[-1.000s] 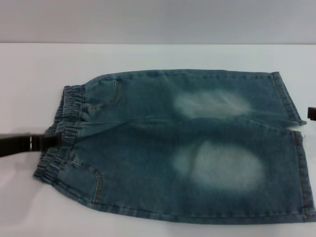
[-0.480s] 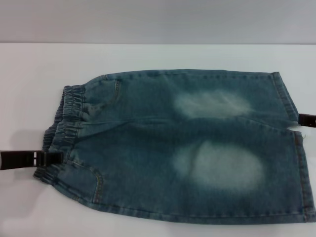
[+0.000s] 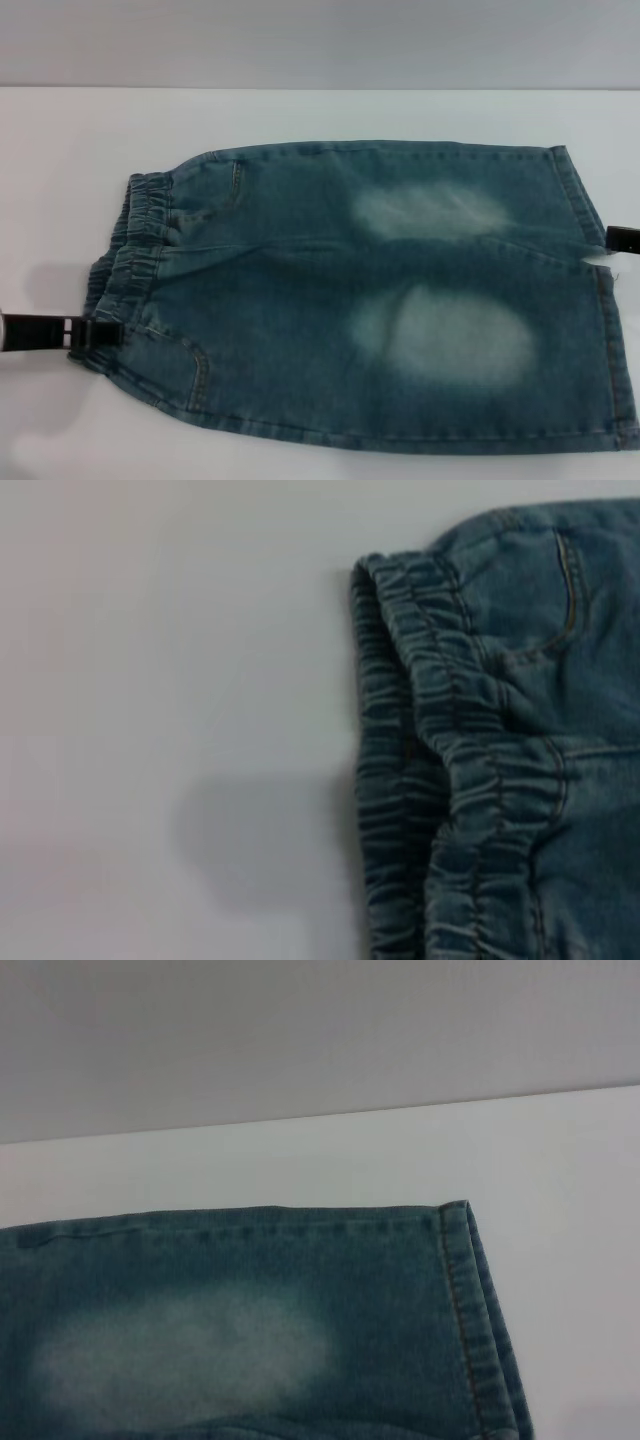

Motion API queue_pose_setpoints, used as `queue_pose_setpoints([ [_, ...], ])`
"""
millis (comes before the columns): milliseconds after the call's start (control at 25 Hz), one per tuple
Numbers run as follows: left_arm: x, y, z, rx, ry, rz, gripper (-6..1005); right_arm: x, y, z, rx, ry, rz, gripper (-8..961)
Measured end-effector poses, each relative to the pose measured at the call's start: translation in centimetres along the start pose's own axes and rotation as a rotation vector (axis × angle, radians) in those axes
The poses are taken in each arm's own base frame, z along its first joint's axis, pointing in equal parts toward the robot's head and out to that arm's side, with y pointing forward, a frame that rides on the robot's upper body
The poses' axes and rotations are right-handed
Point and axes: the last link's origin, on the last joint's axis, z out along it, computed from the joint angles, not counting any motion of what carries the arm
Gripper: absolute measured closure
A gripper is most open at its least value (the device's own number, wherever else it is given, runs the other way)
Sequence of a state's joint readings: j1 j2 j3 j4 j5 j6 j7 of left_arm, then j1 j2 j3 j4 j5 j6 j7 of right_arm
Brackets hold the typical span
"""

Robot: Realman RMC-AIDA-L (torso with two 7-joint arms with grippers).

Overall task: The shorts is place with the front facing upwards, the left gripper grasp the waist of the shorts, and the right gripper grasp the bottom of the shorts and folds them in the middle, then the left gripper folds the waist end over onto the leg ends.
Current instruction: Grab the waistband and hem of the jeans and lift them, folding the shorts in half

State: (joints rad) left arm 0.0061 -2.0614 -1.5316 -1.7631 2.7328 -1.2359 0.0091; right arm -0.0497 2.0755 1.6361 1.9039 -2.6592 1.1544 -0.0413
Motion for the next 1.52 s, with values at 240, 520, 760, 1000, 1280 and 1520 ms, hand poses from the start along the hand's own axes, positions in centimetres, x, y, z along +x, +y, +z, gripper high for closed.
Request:
queue_pose_setpoints([
  [240,-0.2,0.8,0.4,-0.013,-0.022,0.003,259,-0.2,-0.1,-0.1,0.003,-0.007,-0.007,242],
  [520,-0.2,1.2,0.5,-0.019,-0.042,0.013,261,-0.4,-0.1,-0.2,0.005,-0.012,-0.013,242],
  [760,-0.3,1.4,0.7,-0.024,-0.052,0.027,360,-0.5,-0.1,-0.5,0.008,-0.017,-0.016,241],
  [1000,-0.1,1.6,0.8,-0.027,-0.055,0.035,472,-0.4,-0.2,-0.5,0.01,-0.015,-0.014,242],
  [1280,0.1,1.9,0.5,-0.032,-0.059,0.039,560,0.7,-0.4,-1.1,0.023,0.081,-0.026,242],
  [1520,0.5,2.2,0.4,-0.038,-0.053,0.046,684,2.5,-0.7,-1.6,0.054,0.196,-0.038,242],
])
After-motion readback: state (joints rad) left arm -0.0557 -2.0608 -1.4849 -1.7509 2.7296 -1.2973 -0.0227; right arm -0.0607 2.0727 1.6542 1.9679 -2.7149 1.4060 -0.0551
